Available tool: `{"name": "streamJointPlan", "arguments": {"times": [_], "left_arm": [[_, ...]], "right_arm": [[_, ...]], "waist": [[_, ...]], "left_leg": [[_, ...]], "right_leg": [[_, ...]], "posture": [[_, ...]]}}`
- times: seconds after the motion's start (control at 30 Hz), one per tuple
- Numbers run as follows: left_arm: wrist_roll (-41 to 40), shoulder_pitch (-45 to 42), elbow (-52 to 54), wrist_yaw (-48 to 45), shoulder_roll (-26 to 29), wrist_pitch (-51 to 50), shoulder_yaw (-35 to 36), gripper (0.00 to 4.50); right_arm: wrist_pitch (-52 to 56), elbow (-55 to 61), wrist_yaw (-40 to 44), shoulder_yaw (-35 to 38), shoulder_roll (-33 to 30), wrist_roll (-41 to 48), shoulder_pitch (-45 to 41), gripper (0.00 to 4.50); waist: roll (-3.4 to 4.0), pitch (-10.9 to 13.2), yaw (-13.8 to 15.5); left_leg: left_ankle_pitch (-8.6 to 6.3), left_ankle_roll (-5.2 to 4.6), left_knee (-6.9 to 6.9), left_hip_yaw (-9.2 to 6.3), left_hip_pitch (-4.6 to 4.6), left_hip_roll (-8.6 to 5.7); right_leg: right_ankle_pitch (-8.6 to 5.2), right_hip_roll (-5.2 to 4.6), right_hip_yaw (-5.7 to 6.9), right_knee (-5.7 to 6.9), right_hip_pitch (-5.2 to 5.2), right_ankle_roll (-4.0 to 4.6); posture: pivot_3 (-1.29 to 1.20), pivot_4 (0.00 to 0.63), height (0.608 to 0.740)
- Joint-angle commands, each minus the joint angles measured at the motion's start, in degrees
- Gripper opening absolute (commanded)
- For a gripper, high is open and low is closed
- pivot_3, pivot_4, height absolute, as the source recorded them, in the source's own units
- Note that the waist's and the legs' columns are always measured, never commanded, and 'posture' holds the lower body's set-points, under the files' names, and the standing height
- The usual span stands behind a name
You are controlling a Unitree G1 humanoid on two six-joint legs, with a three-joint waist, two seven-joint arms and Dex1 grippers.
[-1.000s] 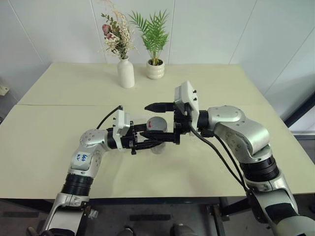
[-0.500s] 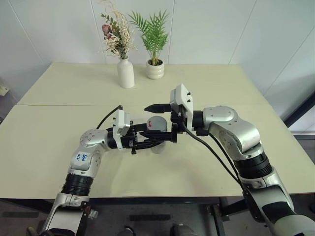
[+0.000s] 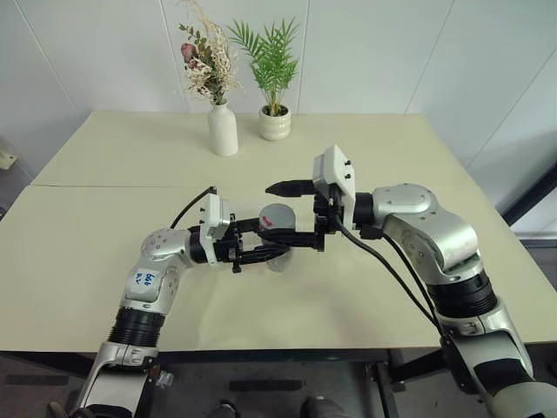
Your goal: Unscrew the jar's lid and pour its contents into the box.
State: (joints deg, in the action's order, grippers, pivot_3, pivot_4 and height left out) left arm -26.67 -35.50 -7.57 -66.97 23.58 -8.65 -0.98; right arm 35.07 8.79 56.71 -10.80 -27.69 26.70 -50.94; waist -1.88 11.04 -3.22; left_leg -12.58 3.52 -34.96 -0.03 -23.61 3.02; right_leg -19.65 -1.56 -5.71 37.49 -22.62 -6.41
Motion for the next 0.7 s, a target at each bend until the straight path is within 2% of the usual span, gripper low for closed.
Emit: {"name": "streamJointPlan", "arguments": {"times": [0.03,0.7], "left_arm": [[-0.31,-1.05,0.96,-0.53,0.25,0.74,0.33,2.13],[-0.11,-1.34,0.60,-0.54,0.06,1.00,0.39,2.13]], "right_arm": [[0.27,2.15,-0.45,2.70,-1.09,0.87,0.09,4.50],[1.13,3.65,-0.72,2.44,-0.92,2.27,0.97,4.50]], "waist": [[0.00,0.00,0.00],[0.00,0.00,0.03]], "left_leg": [[0.00,0.00,0.00,0.00,0.00,0.00],[-0.01,-0.01,-0.02,0.00,-0.01,0.00]], "right_leg": [[0.00,0.00,0.00,0.00,0.00,0.00],[0.00,0.00,0.00,0.00,0.00,0.00]], "posture": [[0.00,0.150,0.740],[0.00,0.150,0.740]]}}
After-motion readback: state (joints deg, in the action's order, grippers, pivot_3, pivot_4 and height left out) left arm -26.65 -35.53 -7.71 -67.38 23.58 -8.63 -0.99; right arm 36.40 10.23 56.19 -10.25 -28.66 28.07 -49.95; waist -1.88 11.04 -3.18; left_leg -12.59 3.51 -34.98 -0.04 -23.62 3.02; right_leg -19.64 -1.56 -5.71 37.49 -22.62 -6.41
